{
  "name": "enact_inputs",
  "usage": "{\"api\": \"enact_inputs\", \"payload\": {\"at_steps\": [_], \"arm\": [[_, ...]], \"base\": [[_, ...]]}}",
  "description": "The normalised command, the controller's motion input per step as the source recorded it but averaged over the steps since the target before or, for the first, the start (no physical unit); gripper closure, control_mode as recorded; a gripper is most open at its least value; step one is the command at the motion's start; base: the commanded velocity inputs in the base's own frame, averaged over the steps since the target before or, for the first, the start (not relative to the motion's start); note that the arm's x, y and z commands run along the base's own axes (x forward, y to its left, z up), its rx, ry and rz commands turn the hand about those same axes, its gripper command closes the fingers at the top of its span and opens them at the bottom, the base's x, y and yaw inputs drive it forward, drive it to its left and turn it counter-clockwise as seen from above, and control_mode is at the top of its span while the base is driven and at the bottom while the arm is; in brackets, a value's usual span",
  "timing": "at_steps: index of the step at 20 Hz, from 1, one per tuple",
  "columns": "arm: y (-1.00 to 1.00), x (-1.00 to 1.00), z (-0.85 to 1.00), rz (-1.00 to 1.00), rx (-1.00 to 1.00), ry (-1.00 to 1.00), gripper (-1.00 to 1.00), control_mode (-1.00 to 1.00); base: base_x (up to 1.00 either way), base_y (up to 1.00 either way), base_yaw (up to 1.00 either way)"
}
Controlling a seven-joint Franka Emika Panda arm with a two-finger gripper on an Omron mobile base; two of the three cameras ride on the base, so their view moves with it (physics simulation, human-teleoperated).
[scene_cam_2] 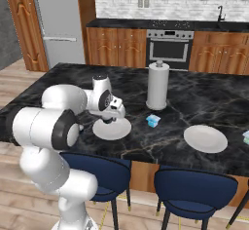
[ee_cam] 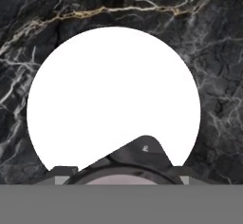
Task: Place two yogurt containers on each plate.
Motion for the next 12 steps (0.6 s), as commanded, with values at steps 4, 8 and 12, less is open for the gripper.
{"api": "enact_inputs", "payload": {"at_steps": [4, 8, 12], "arm": [[0.00, 0.39, -0.28, 0.00, 0.01, 0.00, 1.00, -1.00], [0.00, 0.25, -0.45, 0.00, 0.02, 0.00, 1.00, -1.00], [0.00, 0.37, -0.45, 0.00, 0.00, 0.00, 1.00, -1.00]], "base": [[0.00, 0.00, 0.00], [0.00, 0.00, 0.00], [0.00, 0.00, 0.00]]}}
